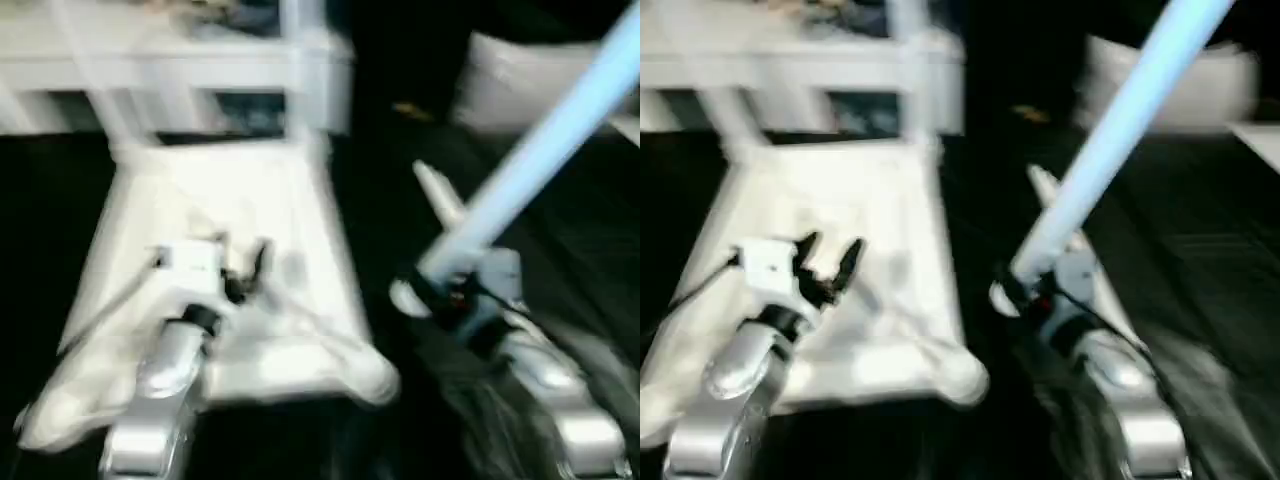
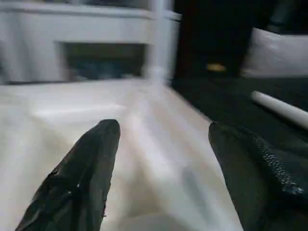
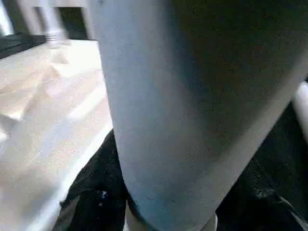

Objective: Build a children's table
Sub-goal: Move to table

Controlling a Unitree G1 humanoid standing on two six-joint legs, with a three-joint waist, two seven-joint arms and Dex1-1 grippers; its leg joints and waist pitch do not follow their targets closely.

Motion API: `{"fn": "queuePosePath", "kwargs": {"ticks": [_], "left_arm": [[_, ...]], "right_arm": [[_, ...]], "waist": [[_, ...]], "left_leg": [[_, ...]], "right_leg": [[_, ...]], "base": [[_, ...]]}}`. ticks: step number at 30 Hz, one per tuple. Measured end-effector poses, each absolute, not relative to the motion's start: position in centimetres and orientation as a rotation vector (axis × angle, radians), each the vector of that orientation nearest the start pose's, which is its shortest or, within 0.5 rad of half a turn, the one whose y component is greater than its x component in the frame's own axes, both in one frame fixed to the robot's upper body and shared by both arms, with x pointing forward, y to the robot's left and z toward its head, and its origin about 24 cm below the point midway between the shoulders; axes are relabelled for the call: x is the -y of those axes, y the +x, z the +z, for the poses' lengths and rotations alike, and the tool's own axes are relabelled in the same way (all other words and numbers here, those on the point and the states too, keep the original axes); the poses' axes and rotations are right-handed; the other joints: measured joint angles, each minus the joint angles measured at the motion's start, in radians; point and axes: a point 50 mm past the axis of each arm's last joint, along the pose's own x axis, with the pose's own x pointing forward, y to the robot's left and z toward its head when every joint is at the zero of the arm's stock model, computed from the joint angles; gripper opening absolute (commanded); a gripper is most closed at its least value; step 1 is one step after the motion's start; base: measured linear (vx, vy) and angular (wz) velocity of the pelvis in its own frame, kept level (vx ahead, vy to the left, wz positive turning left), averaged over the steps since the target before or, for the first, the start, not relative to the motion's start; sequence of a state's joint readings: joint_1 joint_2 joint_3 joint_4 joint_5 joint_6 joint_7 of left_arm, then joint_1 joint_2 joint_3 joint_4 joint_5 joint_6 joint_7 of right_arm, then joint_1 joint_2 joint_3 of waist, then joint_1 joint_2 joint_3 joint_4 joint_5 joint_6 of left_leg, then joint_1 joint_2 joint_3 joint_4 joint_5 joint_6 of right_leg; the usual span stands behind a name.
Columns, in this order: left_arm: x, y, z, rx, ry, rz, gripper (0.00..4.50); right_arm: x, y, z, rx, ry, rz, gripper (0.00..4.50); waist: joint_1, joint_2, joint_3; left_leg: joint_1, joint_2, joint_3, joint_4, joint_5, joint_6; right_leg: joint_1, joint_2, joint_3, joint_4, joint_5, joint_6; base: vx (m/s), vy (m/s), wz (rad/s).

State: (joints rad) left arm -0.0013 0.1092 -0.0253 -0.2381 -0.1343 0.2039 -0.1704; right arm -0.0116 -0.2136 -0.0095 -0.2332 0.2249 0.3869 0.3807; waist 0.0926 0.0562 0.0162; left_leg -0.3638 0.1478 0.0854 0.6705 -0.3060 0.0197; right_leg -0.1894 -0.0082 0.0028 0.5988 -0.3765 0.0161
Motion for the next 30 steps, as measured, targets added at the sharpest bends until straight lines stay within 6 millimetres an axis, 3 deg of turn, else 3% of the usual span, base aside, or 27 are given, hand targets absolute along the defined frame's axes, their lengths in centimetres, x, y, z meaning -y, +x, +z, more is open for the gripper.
{"fn": "queuePosePath", "kwargs": {"ticks": [1, 2, 3, 4, 5, 6, 7, 8, 9, 10, 12, 13, 14, 18, 19, 24, 26, 28, 29, 30], "left_arm": [[-15.8, 24.8, 7.8, 0.031, -0.004, -0.199, 3.37], [-16.9, 24.7, 7.4, 0.012, 0.014, -0.163, 3.37], [-17.0, 24.7, 6.9, -0.009, 0.007, -0.154, 3.37], [-16.8, 24.7, 6.8, -0.012, -0.001, -0.158, 3.37], [-16.5, 24.7, 6.9, -0.005, -0.013, -0.17, 3.37], [-16.3, 24.8, 7.0, 0.004, -0.017, -0.177, 3.37], [-16.0, 24.9, 7.4, 0.021, -0.017, -0.193, 3.37], [-15.5, 24.8, 7.2, 0.015, -0.03, -0.211, 3.37], [-14.7, 24.6, 7.0, 0.008, -0.034, -0.247, 3.37], [-14.6, 24.6, 6.9, 0.005, -0.033, -0.255, 3.37], [-14.9, 24.5, 6.9, 0.004, -0.023, -0.251, 3.37], [-15.1, 24.5, 6.9, 0.001, -0.019, -0.249, 3.37], [-15.2, 24.5, 6.9, 0.0, -0.016, -0.249, 3.37], [-15.5, 24.4, 6.8, -0.008, -0.006, -0.242, 3.37], [-15.6, 24.4, 6.8, -0.009, -0.004, -0.243, 3.37], [-15.7, 24.6, 6.9, -0.008, 0.019, -0.256, 3.37], [-15.6, 24.8, 7.1, -0.002, 0.019, -0.263, 3.37], [-15.3, 25.2, 7.5, 0.014, 0.017, -0.278, 3.37], [-15.2, 25.2, 7.6, 0.014, 0.018, -0.28, 3.37], [-15.2, 25.2, 7.5, 0.01, 0.018, -0.28, 3.37]], "right_arm": [[15.2, 25.3, 6.9, -0.132, 0.044, 0.452, 1.91], [13.9, 25.3, 7.1, -0.119, 0.063, 0.494, 1.91], [13.5, 25.0, 7.0, -0.124, 0.062, 0.522, 1.91], [13.6, 25.0, 6.9, -0.129, 0.057, 0.522, 1.91], [13.9, 25.0, 6.8, -0.134, 0.046, 0.515, 1.91], [14.2, 25.0, 6.9, -0.133, 0.041, 0.507, 1.91], [14.5, 25.0, 6.9, -0.134, 0.034, 0.497, 1.91], [15.1, 24.9, 6.5, -0.153, 0.028, 0.479, 1.91], [15.5, 24.9, 6.3, -0.164, 0.023, 0.466, 1.91], [15.6, 25.0, 6.3, -0.164, 0.024, 0.461, 1.91], [15.7, 25.1, 6.4, -0.155, 0.026, 0.456, 1.91], [15.4, 25.1, 6.5, -0.153, 0.027, 0.467, 1.91], [15.3, 25.1, 6.5, -0.152, 0.029, 0.472, 1.91], [15.0, 25.1, 6.4, -0.153, 0.028, 0.479, 1.91], [15.0, 25.1, 6.4, -0.152, 0.028, 0.478, 1.91], [15.0, 25.1, 6.4, -0.15, 0.032, 0.472, 1.91], [15.0, 25.1, 6.3, -0.15, 0.036, 0.469, 1.91], [15.0, 25.1, 6.3, -0.15, 0.035, 0.462, 1.91], [15.0, 25.1, 6.3, -0.15, 0.036, 0.46, 1.91], [15.0, 25.1, 6.3, -0.151, 0.036, 0.46, 1.91]], "waist": [[0.006, 0.002, 0.0], [-0.007, -0.008, 0.003], [-0.008, -0.018, -0.001], [-0.009, -0.022, -0.002], [-0.014, -0.034, -0.005], [-0.017, -0.051, -0.005], [-0.019, -0.09, -0.001], [-0.015, -0.092, 0.001], [-0.007, -0.088, 0.0], [-0.007, -0.084, 0.0], [-0.009, -0.078, 0.001], [-0.011, -0.075, 0.003], [-0.016, -0.071, 0.006], [-0.048, -0.055, 0.022], [-0.057, -0.05, 0.025], [-0.103, -0.028, 0.039], [-0.114, -0.028, 0.033], [-0.113, -0.039, 0.006], [-0.112, -0.036, -0.003], [-0.111, -0.032, -0.006]], "left_leg": [[0.008, -0.001, -0.017, 0.023, -0.012, -0.053], [0.012, -0.01, -0.02, 0.028, -0.02, -0.049], [0.022, -0.011, -0.019, 0.027, -0.025, -0.043], [0.029, -0.012, -0.018, 0.025, -0.027, -0.043], [0.038, -0.019, -0.009, 0.019, -0.025, -0.048], [0.041, -0.031, 0.008, 0.019, -0.025, -0.05], [0.041, -0.056, 0.038, 0.029, -0.031, -0.046], [0.042, -0.058, 0.034, 0.037, -0.035, -0.03], [0.042, -0.058, 0.015, 0.024, -0.027, -0.026], [0.042, -0.056, 0.008, 0.011, -0.019, -0.042], [0.044, -0.036, 0.004, -0.011, -0.01, -0.088], [0.041, -0.03, 0.003, -0.013, -0.008, -0.091], [0.04, -0.025, 0.003, -0.013, -0.004, -0.092], [0.049, 0.003, 0.029, -0.013, 0.002, -0.096], [0.049, 0.007, 0.029, -0.013, 0.002, -0.096], [0.046, 0.033, 0.023, -0.018, 0.003, -0.095], [0.031, 0.035, 0.024, -0.017, 0.03, -0.08], [-0.027, 0.019, 0.035, 0.002, 0.06, -0.073], [-0.059, 0.017, 0.034, 0.007, 0.066, -0.061], [-0.077, 0.016, 0.032, 0.008, 0.074, -0.049]], "right_leg": [[-0.024, -0.005, -0.035, 0.061, -0.024, -0.001], [-0.062, -0.019, -0.057, 0.137, -0.027, -0.015], [-0.128, -0.024, -0.061, 0.211, -0.023, -0.004], [-0.163, -0.025, -0.064, 0.22, -0.015, 0.01], [-0.225, -0.041, -0.064, 0.205, 0.013, 0.038], [-0.261, -0.057, -0.051, 0.159, 0.058, 0.034], [-0.282, -0.086, -0.018, 0.094, 0.185, 0.002], [-0.278, -0.081, -0.009, 0.102, 0.174, 0.0], [-0.275, -0.076, -0.011, 0.089, 0.181, -0.009], [-0.272, -0.068, -0.016, 0.077, 0.19, -0.011], [-0.261, -0.051, -0.029, 0.042, 0.214, -0.021], [-0.257, -0.048, -0.036, 0.027, 0.22, -0.033], [-0.25, -0.047, -0.044, 0.013, 0.229, -0.035], [-0.225, -0.051, -0.056, -0.014, 0.23, -0.031], [-0.22, -0.052, -0.064, -0.023, 0.229, -0.03], [-0.189, -0.058, -0.126, -0.083, 0.229, -0.029], [-0.199, -0.058, -0.128, -0.083, 0.247, -0.041], [-0.255, -0.075, -0.128, -0.08, 0.332, -0.047], [-0.28, -0.076, -0.13, -0.083, 0.341, -0.047], [-0.297, -0.077, -0.135, -0.092, 0.353, -0.047]], "base": [[0.0, 0.0, 0.0], [0.107, -0.035, -0.04], [0.107, -0.035, -0.04], [0.125, -0.028, 0.08], [0.073, -0.006, 0.0], [0.073, -0.006, 0.0], [0.0, 0.0, 0.0], [0.049, -0.084, 0.08], [0.049, -0.084, 0.08], [0.02, -0.084, -0.01], [-0.038, -0.078, 0.04], [-0.081, -0.037, -0.01], [-0.103, -0.016, 0.04], [-0.099, -0.011, 0.11], [-0.087, 0.014, 0.09], [-0.073, 0.026, -0.03], [-0.073, -0.003, 0.03], [-0.088, 0.0, 0.07], [-0.108, -0.011, 0.07], [-0.108, -0.011, 0.07]]}}
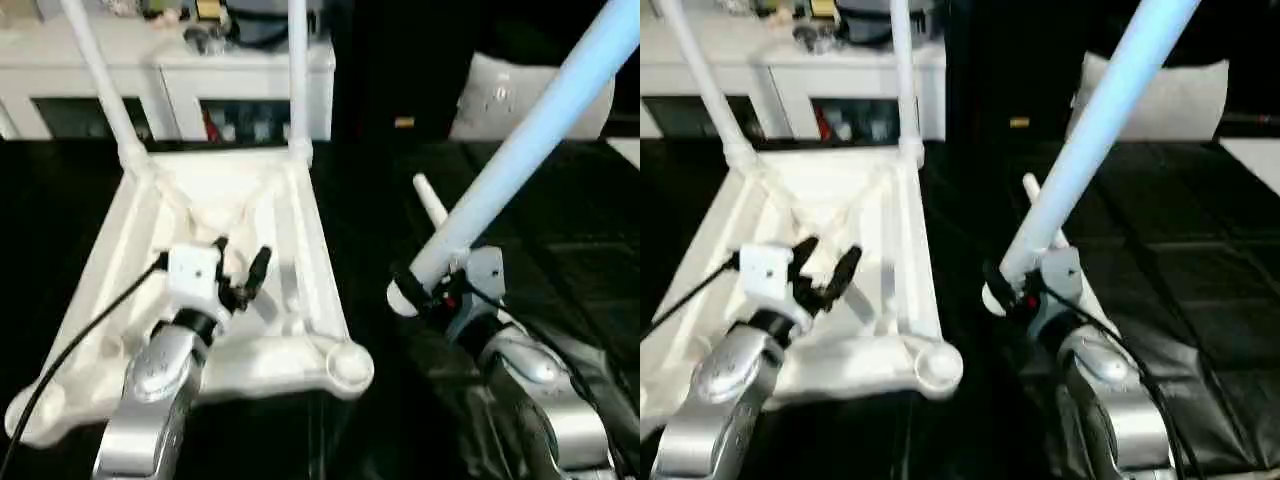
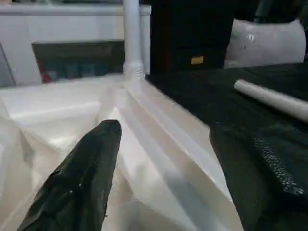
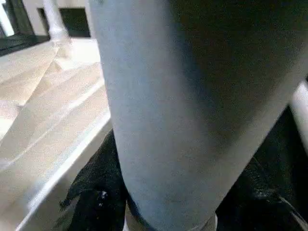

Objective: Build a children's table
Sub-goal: Move to table

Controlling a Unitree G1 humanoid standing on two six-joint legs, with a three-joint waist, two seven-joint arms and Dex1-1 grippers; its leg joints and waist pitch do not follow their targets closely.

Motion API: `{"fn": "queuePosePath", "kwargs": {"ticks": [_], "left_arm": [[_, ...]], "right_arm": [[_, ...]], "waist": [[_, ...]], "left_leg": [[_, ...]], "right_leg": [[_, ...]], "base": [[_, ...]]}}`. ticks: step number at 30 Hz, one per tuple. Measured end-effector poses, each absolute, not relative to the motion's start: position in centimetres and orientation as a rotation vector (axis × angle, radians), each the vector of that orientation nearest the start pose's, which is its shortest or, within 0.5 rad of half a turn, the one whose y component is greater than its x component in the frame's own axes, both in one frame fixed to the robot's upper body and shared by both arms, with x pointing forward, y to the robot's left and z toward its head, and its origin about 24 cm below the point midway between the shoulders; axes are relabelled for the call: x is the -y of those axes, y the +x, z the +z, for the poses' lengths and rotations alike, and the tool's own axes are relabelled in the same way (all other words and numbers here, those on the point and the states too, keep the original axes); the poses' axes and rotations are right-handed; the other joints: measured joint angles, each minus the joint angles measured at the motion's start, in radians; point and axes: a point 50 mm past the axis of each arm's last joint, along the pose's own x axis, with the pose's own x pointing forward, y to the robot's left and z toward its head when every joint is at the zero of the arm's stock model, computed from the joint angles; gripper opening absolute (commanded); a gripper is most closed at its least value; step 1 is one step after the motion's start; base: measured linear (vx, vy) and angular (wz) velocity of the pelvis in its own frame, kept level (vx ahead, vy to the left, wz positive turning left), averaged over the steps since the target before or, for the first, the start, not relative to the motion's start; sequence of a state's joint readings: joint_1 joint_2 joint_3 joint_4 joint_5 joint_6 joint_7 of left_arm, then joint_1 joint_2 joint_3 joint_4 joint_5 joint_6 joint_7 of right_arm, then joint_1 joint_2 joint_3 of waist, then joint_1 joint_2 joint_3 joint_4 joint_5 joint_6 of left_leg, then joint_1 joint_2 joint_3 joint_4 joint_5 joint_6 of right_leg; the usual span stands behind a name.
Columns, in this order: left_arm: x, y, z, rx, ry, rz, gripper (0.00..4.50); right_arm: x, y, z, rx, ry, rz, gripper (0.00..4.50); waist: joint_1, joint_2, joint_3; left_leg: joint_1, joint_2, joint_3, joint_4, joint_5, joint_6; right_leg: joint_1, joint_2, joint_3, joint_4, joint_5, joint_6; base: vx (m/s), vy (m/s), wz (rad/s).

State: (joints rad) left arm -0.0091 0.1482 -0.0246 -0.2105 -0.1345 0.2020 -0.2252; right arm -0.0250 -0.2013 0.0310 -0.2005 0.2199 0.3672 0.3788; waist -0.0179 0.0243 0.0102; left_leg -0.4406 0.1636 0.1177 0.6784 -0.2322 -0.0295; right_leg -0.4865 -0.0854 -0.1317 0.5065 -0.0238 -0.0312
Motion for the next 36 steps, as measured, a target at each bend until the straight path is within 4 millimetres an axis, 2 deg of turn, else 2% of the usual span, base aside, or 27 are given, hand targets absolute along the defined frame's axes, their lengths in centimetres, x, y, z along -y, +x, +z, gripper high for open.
{"fn": "queuePosePath", "kwargs": {"ticks": [1, 2, 3, 4, 5, 6, 7, 8, 9, 10, 11, 12, 13, 15, 17, 18, 21, 24, 27, 29, 31, 32, 35, 36], "left_arm": [[-15.3, 25.2, 7.2, -0.005, 0.019, -0.28, 3.37], [-15.3, 25.2, 7.0, -0.02, 0.019, -0.278, 3.37], [-15.5, 25.2, 6.7, -0.035, 0.025, -0.275, 3.37], [-15.6, 25.2, 6.6, -0.04, 0.033, -0.277, 3.37], [-15.5, 25.3, 6.7, -0.039, 0.035, -0.286, 3.37], [-15.4, 25.4, 7.1, -0.02, 0.037, -0.29, 3.37], [-15.4, 25.4, 7.2, -0.014, 0.032, -0.288, 3.37], [-15.5, 25.1, 6.7, -0.035, 0.026, -0.283, 3.37], [-15.5, 24.6, 5.8, -0.074, 0.017, -0.28, 3.37], [-15.4, 24.5, 5.6, -0.083, 0.019, -0.285, 3.37], [-15.2, 24.6, 5.8, -0.076, 0.019, -0.294, 3.37], [-15.1, 25.0, 6.3, -0.055, 0.025, -0.304, 3.37], [-15.1, 25.1, 6.4, -0.047, 0.026, -0.312, 3.37], [-15.2, 25.0, 6.3, -0.055, 0.033, -0.326, 3.37], [-15.3, 25.0, 6.4, -0.051, 0.032, -0.341, 3.37], [-15.1, 25.2, 6.7, -0.041, 0.027, -0.357, 3.37], [-14.9, 26.5, 7.5, -0.017, 0.021, -0.428, 3.37], [-15.1, 27.4, 8.2, -0.004, 0.044, -0.503, 3.37], [-15.1, 27.7, 7.9, -0.046, 0.11, -0.673, 3.37], [-14.9, 27.7, 7.8, -0.057, 0.135, -0.776, 3.37], [-14.5, 27.6, 7.8, -0.09, 0.161, -0.926, 3.09], [-14.5, 27.7, 7.8, -0.103, 0.169, -0.974, 3.09], [-14.2, 27.9, 7.8, -0.14, 0.195, -1.094, 2.88], [-13.9, 27.9, 7.7, -0.15, 0.2, -1.13, 2.67]], "right_arm": [[15.0, 25.1, 6.1, -0.157, 0.038, 0.459, 1.91], [15.0, 25.1, 6.0, -0.161, 0.039, 0.46, 1.91], [14.8, 25.0, 6.0, -0.162, 0.041, 0.466, 1.91], [14.7, 24.9, 5.9, -0.165, 0.047, 0.467, 1.91], [14.8, 24.6, 5.4, -0.181, 0.052, 0.46, 1.91], [15.0, 24.4, 5.3, -0.19, 0.048, 0.454, 1.91], [15.0, 24.8, 5.7, -0.173, 0.037, 0.457, 1.91], [14.9, 25.1, 6.1, -0.158, 0.025, 0.46, 1.91], [14.9, 25.1, 6.1, -0.155, 0.022, 0.459, 1.91], [14.9, 25.1, 6.1, -0.158, 0.021, 0.456, 1.91], [15.0, 24.9, 5.9, -0.166, 0.018, 0.45, 1.91], [15.0, 24.8, 5.6, -0.177, 0.02, 0.442, 1.91], [15.0, 24.9, 5.5, -0.18, 0.017, 0.436, 1.91], [15.0, 25.0, 5.7, -0.174, 0.016, 0.433, 1.91], [15.0, 25.2, 5.9, -0.166, 0.025, 0.437, 1.91], [14.9, 25.3, 6.0, -0.162, 0.028, 0.437, 1.91], [15.0, 25.4, 6.1, -0.158, 0.023, 0.433, 1.91], [15.0, 25.7, 6.6, -0.137, 0.008, 0.446, 1.91], [15.5, 26.3, 7.5, -0.039, -0.06, 0.44, 1.91], [16.2, 26.5, 7.8, -0.056, -0.064, 0.425, 1.91], [17.2, 26.8, 7.7, -0.131, -0.025, 0.423, 1.91], [17.5, 26.8, 7.7, -0.142, -0.025, 0.434, 1.91], [17.5, 26.7, 7.8, -0.137, -0.029, 0.481, 1.91], [17.5, 26.8, 7.9, -0.129, -0.025, 0.493, 1.91]], "waist": [[0.003, 0.006, -0.001], [0.003, 0.01, 0.001], [0.004, 0.021, 0.011], [0.016, 0.017, 0.028], [0.034, 0.012, 0.032], [0.086, -0.02, 0.031], [0.117, -0.039, 0.028], [0.132, -0.047, 0.033], [0.159, -0.026, 0.029], [0.169, -0.022, 0.028], [0.174, -0.015, 0.025], [0.176, -0.013, 0.027], [0.174, -0.017, 0.031], [0.168, -0.013, 0.032], [0.156, -0.012, 0.033], [0.15, -0.013, 0.033], [0.131, -0.014, 0.033], [0.118, -0.013, 0.033], [0.105, -0.015, 0.033], [0.105, -0.015, 0.033], [0.108, -0.015, 0.034], [0.109, -0.015, 0.034], [0.107, -0.014, 0.034], [0.107, -0.014, 0.034]], "left_leg": [[-0.019, 0.001, -0.001, -0.001, 0.01, 0.016], [-0.021, 0.009, 0.0, -0.001, 0.011, 0.017], [-0.013, 0.03, -0.004, -0.005, 0.009, -0.003], [0.006, 0.037, 0.003, -0.014, 0.016, -0.021], [0.023, 0.046, 0.027, -0.017, 0.016, -0.021], [0.039, 0.053, 0.065, -0.016, 0.016, -0.021], [0.036, 0.06, 0.087, -0.005, 0.015, -0.032], [0.028, 0.059, 0.074, 0.048, -0.008, -0.044], [0.022, 0.034, 0.03, 0.09, -0.022, -0.028], [0.034, 0.008, 0.01, 0.094, -0.024, -0.026], [0.056, -0.006, 0.007, 0.054, -0.034, -0.038], [0.061, -0.003, 0.01, 0.021, -0.024, -0.053], [0.061, 0.001, 0.017, 0.005, -0.013, -0.047], [0.067, 0.009, 0.021, -0.017, 0.006, -0.045], [0.074, 0.01, 0.022, -0.031, 0.006, -0.045], [0.075, 0.009, 0.023, -0.036, 0.006, -0.045], [0.075, 0.008, 0.027, -0.044, 0.008, -0.044], [0.073, 0.006, 0.03, -0.05, 0.02, -0.036], [0.072, -0.001, 0.035, -0.056, 0.019, -0.031], [0.072, -0.002, 0.036, -0.056, 0.017, -0.028], [0.071, -0.002, 0.035, -0.057, 0.016, -0.027], [0.071, -0.002, 0.036, -0.057, 0.016, -0.027], [0.072, -0.001, 0.036, -0.059, 0.017, -0.027], [0.073, -0.001, 0.036, -0.059, 0.017, -0.027]], "right_leg": [[-0.01, -0.005, -0.018, -0.016, 0.008, -0.005], [-0.009, -0.007, -0.034, -0.026, 0.007, -0.004], [0.005, -0.006, -0.052, -0.01, -0.028, 0.011], [0.004, -0.008, -0.034, 0.109, -0.121, 0.028], [0.016, -0.008, -0.011, 0.216, -0.173, 0.021], [0.065, 0.0, 0.046, 0.307, -0.254, 0.024], [0.073, 0.019, 0.095, 0.329, -0.35, 0.023], [0.05, 0.03, 0.097, 0.332, -0.358, 0.022], [0.055, 0.042, 0.11, 0.331, -0.358, 0.022], [0.051, 0.046, 0.119, 0.327, -0.357, 0.023], [0.048, 0.054, 0.119, 0.315, -0.353, 0.027], [0.052, 0.07, 0.129, 0.289, -0.329, 0.016], [0.053, 0.076, 0.132, 0.262, -0.291, 0.006], [0.077, 0.078, 0.122, 0.218, -0.252, 0.001], [0.09, 0.077, 0.12, 0.19, -0.241, 0.005], [0.095, 0.076, 0.119, 0.176, -0.231, 0.007], [0.102, 0.072, 0.118, 0.152, -0.216, 0.013], [0.103, 0.068, 0.117, 0.14, -0.209, 0.018], [0.101, 0.061, 0.119, 0.138, -0.206, 0.017], [0.102, 0.06, 0.119, 0.136, -0.207, 0.018], [0.102, 0.06, 0.118, 0.134, -0.207, 0.018], [0.102, 0.06, 0.118, 0.134, -0.207, 0.018], [0.102, 0.061, 0.118, 0.134, -0.207, 0.018], [0.102, 0.06, 0.118, 0.134, -0.208, 0.017]], "base": [[-0.125, -0.013, 0.05], [-0.127, -0.048, -0.03], [-0.127, -0.048, -0.03], [-0.155, -0.093, 0.04], [-0.099, -0.133, 0.21], [-0.099, -0.133, 0.21], [-0.043, -0.212, 0.1], [-0.066, -0.149, 0.04], [-0.066, -0.149, 0.04], [-0.022, -0.061, 0.14], [-0.038, -0.073, 0.36], [-0.038, -0.073, 0.36], [-0.136, -0.061, 0.4], [-0.092, -0.001, 0.1], [-0.02, 0.054, -0.01], [-0.024, 0.058, -0.03], [-0.004, 0.019, -0.01], [0.0, 0.0, 0.0], [0.0, 0.0, 0.0], [0.0, 0.0, 0.0], [0.0, 0.0, 0.0], [0.0, 0.0, 0.0], [0.0, 0.0, 0.0], [0.0, 0.0, 0.0]]}}
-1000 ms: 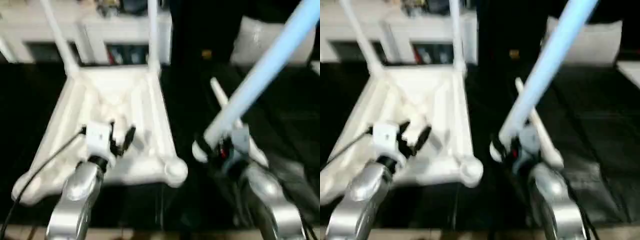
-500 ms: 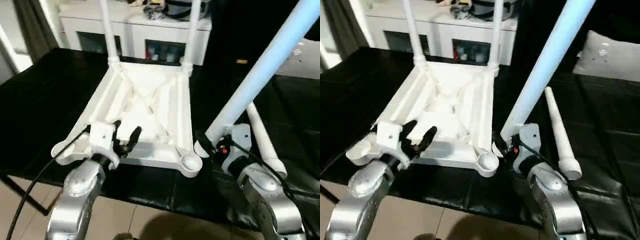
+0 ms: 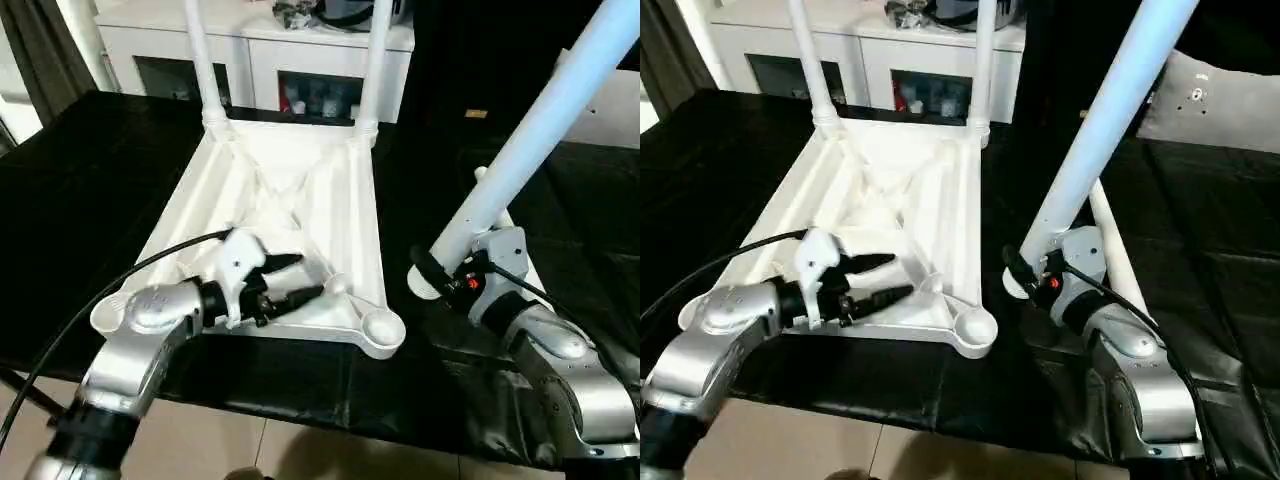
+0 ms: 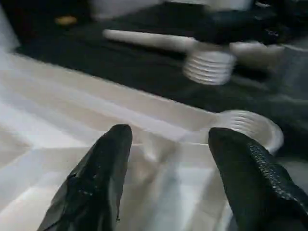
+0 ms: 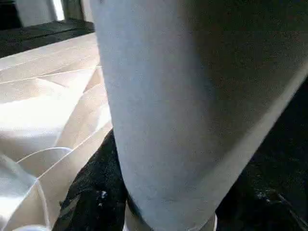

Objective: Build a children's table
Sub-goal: Move to table, then insert table leg to table base

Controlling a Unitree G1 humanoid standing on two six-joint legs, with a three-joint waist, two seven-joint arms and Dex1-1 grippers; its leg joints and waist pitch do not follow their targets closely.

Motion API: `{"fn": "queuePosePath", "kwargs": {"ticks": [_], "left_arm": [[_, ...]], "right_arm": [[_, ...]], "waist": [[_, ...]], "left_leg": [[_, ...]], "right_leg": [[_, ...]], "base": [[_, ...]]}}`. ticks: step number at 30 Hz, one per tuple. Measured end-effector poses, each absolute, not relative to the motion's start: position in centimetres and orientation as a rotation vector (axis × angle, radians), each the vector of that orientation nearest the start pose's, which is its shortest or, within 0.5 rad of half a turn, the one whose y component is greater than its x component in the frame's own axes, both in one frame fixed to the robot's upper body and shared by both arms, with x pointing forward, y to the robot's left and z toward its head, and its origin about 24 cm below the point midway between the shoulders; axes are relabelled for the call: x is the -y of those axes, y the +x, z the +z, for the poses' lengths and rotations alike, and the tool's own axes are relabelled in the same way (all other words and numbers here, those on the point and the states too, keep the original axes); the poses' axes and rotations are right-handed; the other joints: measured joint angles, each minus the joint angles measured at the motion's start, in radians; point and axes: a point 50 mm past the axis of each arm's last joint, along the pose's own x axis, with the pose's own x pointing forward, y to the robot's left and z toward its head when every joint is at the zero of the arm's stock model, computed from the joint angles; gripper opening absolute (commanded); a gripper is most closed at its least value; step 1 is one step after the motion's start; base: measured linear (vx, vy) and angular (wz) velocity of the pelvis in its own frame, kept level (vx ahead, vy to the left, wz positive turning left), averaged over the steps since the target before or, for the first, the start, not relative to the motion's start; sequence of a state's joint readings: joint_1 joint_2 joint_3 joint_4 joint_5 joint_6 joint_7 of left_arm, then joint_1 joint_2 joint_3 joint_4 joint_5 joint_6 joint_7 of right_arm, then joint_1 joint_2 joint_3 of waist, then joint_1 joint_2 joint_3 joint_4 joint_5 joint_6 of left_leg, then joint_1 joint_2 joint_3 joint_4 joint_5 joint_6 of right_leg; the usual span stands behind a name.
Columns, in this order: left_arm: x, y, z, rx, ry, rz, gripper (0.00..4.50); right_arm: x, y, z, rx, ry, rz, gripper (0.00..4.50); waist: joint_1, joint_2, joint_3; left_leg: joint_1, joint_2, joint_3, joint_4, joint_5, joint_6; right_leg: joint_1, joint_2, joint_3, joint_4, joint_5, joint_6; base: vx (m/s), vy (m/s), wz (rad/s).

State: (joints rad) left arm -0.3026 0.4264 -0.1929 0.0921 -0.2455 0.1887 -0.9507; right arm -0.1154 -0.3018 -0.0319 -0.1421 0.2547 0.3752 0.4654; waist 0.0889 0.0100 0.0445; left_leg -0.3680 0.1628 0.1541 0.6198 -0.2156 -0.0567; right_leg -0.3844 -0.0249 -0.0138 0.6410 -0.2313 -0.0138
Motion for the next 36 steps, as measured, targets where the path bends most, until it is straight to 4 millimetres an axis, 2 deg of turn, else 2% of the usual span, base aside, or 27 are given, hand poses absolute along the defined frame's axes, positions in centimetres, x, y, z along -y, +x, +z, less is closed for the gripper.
{"fn": "queuePosePath", "kwargs": {"ticks": [4, 8, 16, 17, 19, 25, 30, 36], "left_arm": [[-13.0, 27.6, 7.2, -0.221, 0.243, -1.306, 2.44], [-12.7, 27.8, 6.0, -0.294, 0.305, -1.366, 2.1], [-12.8, 28.3, 4.9, -0.351, 0.381, -1.391, 1.28], [-12.9, 28.5, 4.9, -0.353, 0.393, -1.39, 1.28], [-13.0, 28.7, 4.7, -0.362, 0.424, -1.393, 0.97], [-13.0, 29.0, 4.6, -0.358, 0.46, -1.409, 0.64], [-13.0, 29.1, 4.5, -0.36, 0.484, -1.428, 0.17], [-12.6, 29.6, 4.8, -0.355, 0.56, -1.46, 0.04]], "right_arm": [[17.9, 26.7, 8.2, -0.107, -0.052, 0.53, 1.91], [18.1, 26.5, 8.2, -0.118, -0.061, 0.55, 1.91], [18.1, 26.0, 7.4, -0.145, -0.057, 0.555, 1.91], [18.0, 26.0, 7.4, -0.147, -0.056, 0.558, 1.91], [18.0, 26.0, 7.4, -0.146, -0.051, 0.561, 1.91], [17.1, 25.8, 7.4, -0.146, -0.028, 0.597, 1.91], [16.9, 26.0, 7.4, -0.167, -0.001, 0.614, 1.91], [16.2, 26.7, 8.2, -0.17, 0.008, 0.667, 1.91]], "waist": [[-0.001, 0.003, 0.001], [-0.002, 0.007, 0.001], [-0.002, 0.01, 0.002], [-0.002, 0.01, 0.002], [-0.002, 0.01, 0.002], [-0.002, 0.011, 0.002], [-0.002, 0.012, 0.001], [-0.008, 0.013, 0.001]], "left_leg": [[0.001, 0.0, 0.001, 0.0, 0.002, 0.002], [0.001, 0.0, 0.001, 0.0, 0.003, 0.003], [0.001, 0.001, 0.001, 0.0, 0.003, 0.003], [0.001, 0.001, 0.001, 0.0, 0.003, 0.003], [0.001, 0.001, 0.001, 0.0, 0.003, 0.003], [0.001, 0.001, 0.001, 0.0, 0.003, 0.003], [0.002, 0.001, 0.002, 0.0, 0.003, 0.003], [0.002, 0.001, 0.002, -0.001, 0.003, 0.003]], "right_leg": [[0.0, 0.0, 0.0, 0.001, 0.0, -0.001], [0.001, 0.0, 0.0, 0.001, 0.001, -0.002], [0.001, 0.0, 0.0, 0.001, 0.001, -0.002], [0.001, 0.0, 0.0, 0.001, 0.001, -0.002], [0.001, 0.0, 0.0, 0.001, 0.001, -0.002], [0.001, 0.0, 0.0, 0.001, 0.001, -0.002], [0.001, -0.001, 0.0, 0.001, 0.002, -0.002], [0.001, 0.0, 0.001, 0.001, 0.002, -0.002]], "base": [[0.0, 0.0, 0.0], [0.0, 0.0, 0.0], [0.0, 0.0, 0.0], [0.0, 0.0, 0.0], [0.0, 0.0, 0.0], [0.0, 0.0, 0.0], [0.0, 0.0, 0.0], [0.0, 0.0, 0.0]]}}
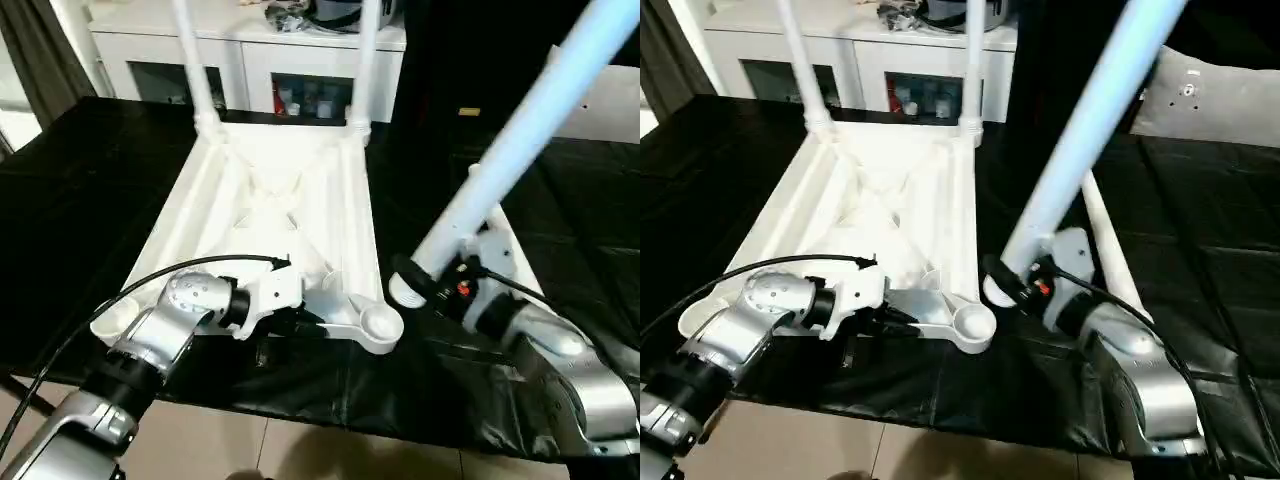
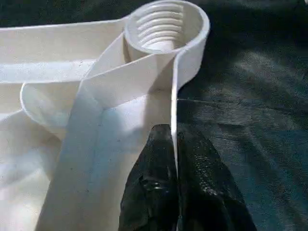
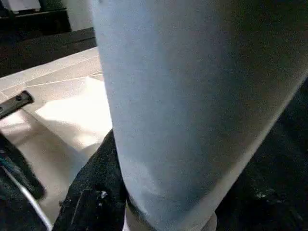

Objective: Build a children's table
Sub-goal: Insert table leg to table base

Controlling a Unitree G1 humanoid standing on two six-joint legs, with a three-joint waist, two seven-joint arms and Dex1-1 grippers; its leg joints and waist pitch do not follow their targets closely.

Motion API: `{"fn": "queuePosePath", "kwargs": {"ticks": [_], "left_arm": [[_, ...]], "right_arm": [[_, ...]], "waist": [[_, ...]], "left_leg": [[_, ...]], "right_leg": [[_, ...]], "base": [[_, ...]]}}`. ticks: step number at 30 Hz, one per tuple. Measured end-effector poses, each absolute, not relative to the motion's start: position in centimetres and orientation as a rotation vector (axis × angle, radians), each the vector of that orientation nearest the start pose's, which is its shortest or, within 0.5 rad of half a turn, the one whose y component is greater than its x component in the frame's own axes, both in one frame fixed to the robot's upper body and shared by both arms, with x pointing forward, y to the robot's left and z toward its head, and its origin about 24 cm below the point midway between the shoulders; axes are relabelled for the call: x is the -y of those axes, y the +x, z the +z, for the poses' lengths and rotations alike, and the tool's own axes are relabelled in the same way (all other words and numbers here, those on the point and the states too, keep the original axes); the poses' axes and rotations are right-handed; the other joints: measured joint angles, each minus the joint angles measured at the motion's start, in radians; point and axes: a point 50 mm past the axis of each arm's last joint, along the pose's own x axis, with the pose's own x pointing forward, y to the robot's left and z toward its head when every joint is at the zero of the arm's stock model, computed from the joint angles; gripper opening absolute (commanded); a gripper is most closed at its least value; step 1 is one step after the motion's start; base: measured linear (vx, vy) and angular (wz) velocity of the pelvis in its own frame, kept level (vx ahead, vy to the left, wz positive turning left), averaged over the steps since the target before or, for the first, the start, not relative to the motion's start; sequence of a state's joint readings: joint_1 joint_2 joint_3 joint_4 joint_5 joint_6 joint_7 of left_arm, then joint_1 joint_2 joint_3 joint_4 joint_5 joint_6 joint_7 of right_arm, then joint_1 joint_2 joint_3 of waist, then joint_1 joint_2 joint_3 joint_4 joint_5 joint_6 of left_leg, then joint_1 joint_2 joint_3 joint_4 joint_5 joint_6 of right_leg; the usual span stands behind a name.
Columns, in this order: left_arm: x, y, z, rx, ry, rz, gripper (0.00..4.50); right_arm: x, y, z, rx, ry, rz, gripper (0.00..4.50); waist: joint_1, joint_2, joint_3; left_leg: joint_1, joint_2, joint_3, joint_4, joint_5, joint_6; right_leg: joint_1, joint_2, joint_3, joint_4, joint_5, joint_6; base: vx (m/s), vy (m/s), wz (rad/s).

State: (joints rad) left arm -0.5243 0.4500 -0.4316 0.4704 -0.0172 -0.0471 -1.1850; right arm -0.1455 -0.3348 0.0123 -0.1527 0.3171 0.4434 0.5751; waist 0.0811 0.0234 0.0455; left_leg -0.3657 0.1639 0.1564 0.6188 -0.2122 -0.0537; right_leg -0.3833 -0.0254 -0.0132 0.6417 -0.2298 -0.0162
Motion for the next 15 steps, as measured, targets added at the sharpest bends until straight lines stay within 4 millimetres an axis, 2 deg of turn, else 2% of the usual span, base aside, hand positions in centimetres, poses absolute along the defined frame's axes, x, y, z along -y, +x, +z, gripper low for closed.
{"fn": "queuePosePath", "kwargs": {"ticks": [5, 9, 15], "left_arm": [[-12.1, 30.0, 4.7, -0.424, 0.501, -1.417, 0.0], [-11.1, 30.2, 4.7, -0.481, 0.38, -1.347, 0.0], [-10.9, 30.2, 5.0, -0.487, 0.39, -1.305, 0.0]], "right_arm": [[15.1, 27.6, 9.6, -0.138, 0.019, 0.739, 1.91], [14.3, 28.5, 10.5, -0.119, 0.01, 0.795, 1.91], [14.0, 28.8, 9.5, -0.198, -0.032, 0.845, 1.91]], "waist": [[0.0, 0.001, -0.001], [-0.01, 0.0, 0.0], [-0.022, -0.001, 0.001]], "left_leg": [[0.003, 0.001, 0.001, 0.0, 0.001, -0.002], [0.003, 0.001, 0.003, 0.0, 0.002, -0.002], [-0.001, 0.001, 0.003, -0.009, 0.003, -0.001]], "right_leg": [[0.002, 0.0, 0.0, 0.001, 0.001, -0.001], [0.002, -0.001, 0.0, 0.0, 0.001, -0.002], [0.0, 0.0, -0.001, -0.004, 0.001, -0.002]], "base": [[0.0, 0.0, 0.0], [0.0, 0.0, 0.0], [0.0, 0.0, 0.0]]}}
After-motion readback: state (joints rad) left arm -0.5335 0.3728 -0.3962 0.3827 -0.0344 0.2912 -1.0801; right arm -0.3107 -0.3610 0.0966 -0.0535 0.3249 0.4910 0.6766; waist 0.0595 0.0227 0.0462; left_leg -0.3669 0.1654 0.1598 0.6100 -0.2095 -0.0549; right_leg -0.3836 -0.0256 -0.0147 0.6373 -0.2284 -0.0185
